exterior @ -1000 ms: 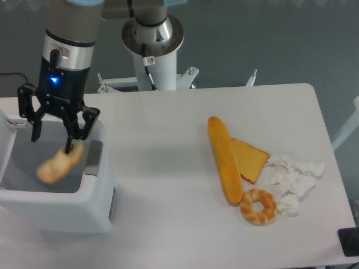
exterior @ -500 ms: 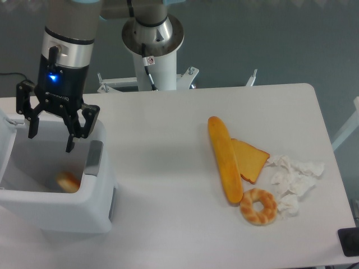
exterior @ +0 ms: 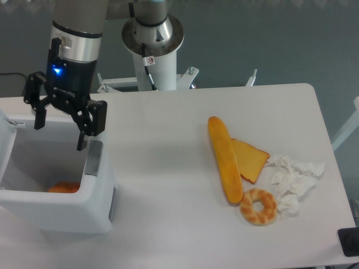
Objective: Place the round bread in the trash can
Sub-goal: 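Raise the open gripper away from the bin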
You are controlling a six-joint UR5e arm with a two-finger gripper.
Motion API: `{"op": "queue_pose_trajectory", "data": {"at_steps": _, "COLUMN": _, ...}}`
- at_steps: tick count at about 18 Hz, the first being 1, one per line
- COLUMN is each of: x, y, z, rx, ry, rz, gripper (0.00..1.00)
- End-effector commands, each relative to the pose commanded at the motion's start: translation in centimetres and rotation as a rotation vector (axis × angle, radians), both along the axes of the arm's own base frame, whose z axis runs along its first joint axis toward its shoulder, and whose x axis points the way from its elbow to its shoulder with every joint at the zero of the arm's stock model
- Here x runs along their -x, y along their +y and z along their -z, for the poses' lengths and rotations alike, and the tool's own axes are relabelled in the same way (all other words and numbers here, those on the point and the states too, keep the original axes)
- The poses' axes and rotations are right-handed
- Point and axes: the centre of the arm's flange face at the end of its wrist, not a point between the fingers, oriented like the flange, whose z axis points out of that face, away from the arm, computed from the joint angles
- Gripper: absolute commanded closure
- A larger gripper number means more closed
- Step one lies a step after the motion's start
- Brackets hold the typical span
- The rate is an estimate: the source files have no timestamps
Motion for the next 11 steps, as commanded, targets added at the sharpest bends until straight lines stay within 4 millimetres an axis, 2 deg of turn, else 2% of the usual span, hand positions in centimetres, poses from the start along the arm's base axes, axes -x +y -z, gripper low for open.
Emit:
{"op": "queue_pose_trajectory", "data": {"at_steps": 7, "x": 1.2, "y": -1.9, "z": -0.7, "rx": 0.084, "ry": 0.243, "rz": 0.063, "gripper": 0.00}}
{"op": "queue_pose_trajectory", "data": {"at_steps": 11, "x": 1.4, "y": -2.1, "z": -0.6, "rx": 0.099, "ry": 0.264, "rz": 0.057, "gripper": 0.00}}
